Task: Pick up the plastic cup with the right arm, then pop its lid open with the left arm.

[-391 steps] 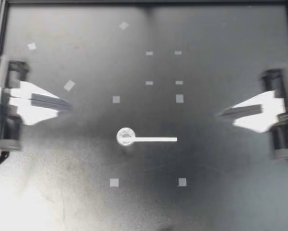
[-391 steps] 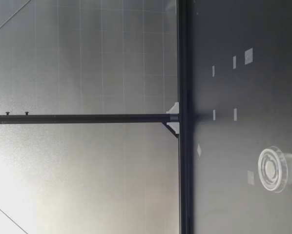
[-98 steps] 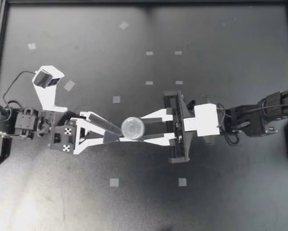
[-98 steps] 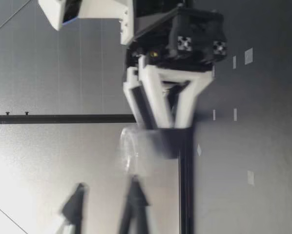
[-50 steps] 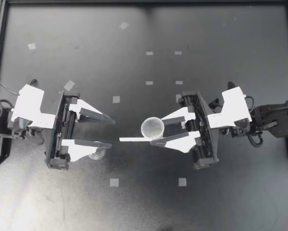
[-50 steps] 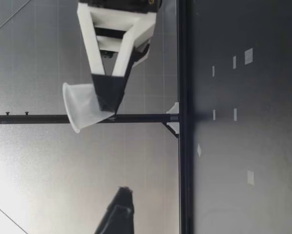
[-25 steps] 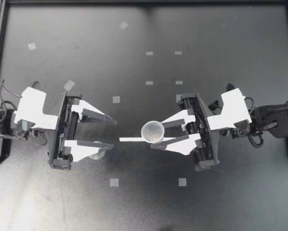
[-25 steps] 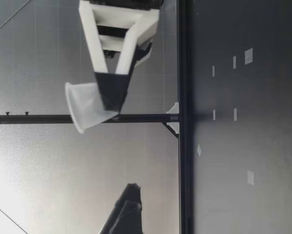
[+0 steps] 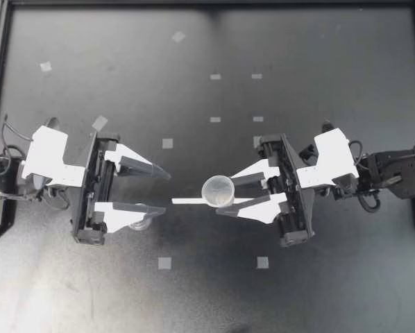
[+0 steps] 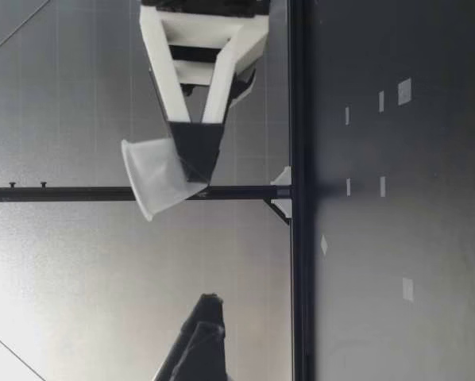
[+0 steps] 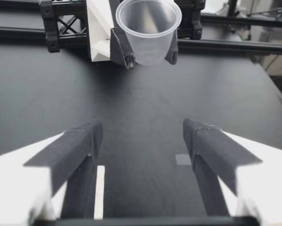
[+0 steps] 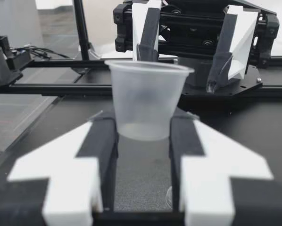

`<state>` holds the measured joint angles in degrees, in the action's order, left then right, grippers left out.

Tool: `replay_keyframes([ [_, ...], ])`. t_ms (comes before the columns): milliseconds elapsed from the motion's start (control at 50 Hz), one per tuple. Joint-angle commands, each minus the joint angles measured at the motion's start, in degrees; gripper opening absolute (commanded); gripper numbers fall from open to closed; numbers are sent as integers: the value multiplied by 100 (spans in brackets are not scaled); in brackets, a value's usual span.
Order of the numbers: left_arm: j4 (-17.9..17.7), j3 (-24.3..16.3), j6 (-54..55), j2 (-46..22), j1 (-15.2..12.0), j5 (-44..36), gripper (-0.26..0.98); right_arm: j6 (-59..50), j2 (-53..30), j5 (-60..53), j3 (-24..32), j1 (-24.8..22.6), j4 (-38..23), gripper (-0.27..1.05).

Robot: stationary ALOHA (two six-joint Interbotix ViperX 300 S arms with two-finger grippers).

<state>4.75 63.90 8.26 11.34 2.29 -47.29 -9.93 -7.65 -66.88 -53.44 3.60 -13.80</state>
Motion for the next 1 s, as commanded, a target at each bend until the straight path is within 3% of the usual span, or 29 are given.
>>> replay_keyframes([
  [0, 0, -123, -9, 53, 9, -26, 63, -9, 132, -9, 79, -18, 18, 28],
  [980, 0, -79, -149, 53, 9, -26, 63, 0, 97, 26, 79, -18, 26, 28],
])
